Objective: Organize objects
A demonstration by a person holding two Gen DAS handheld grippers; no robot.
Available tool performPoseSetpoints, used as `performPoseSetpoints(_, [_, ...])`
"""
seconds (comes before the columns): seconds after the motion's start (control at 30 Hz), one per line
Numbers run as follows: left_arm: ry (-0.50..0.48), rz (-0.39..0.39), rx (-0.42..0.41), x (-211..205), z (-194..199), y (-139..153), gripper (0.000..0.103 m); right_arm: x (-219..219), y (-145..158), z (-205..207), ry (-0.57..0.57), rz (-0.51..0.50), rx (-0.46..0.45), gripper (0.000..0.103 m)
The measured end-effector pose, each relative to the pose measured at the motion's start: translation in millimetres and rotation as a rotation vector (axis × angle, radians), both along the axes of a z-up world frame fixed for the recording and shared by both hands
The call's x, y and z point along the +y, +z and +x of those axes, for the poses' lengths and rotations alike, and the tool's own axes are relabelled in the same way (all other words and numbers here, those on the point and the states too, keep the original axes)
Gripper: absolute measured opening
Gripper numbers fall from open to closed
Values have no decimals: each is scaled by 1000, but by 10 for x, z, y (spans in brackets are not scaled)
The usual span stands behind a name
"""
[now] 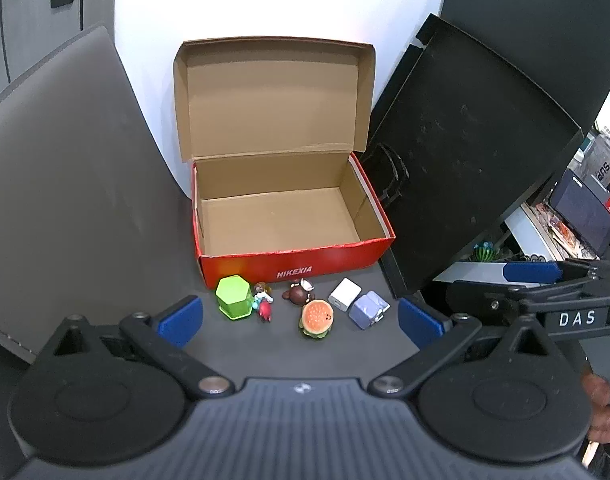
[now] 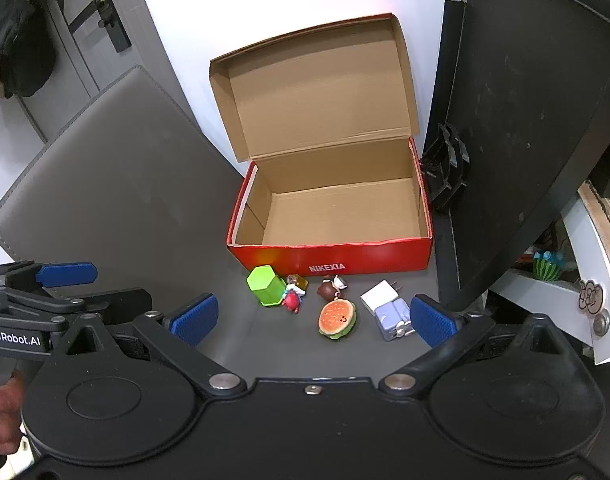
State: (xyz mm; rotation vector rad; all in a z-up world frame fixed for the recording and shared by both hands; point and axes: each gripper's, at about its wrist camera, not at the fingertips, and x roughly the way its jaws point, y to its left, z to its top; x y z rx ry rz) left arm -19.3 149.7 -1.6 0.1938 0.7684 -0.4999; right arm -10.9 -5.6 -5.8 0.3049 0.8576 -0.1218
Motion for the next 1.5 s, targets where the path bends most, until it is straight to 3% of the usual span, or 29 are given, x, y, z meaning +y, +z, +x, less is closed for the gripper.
performPoseSetpoints(1.5, [9,21,31,1,-17,-137,103,-64,2,-41,-9,-6,16,103])
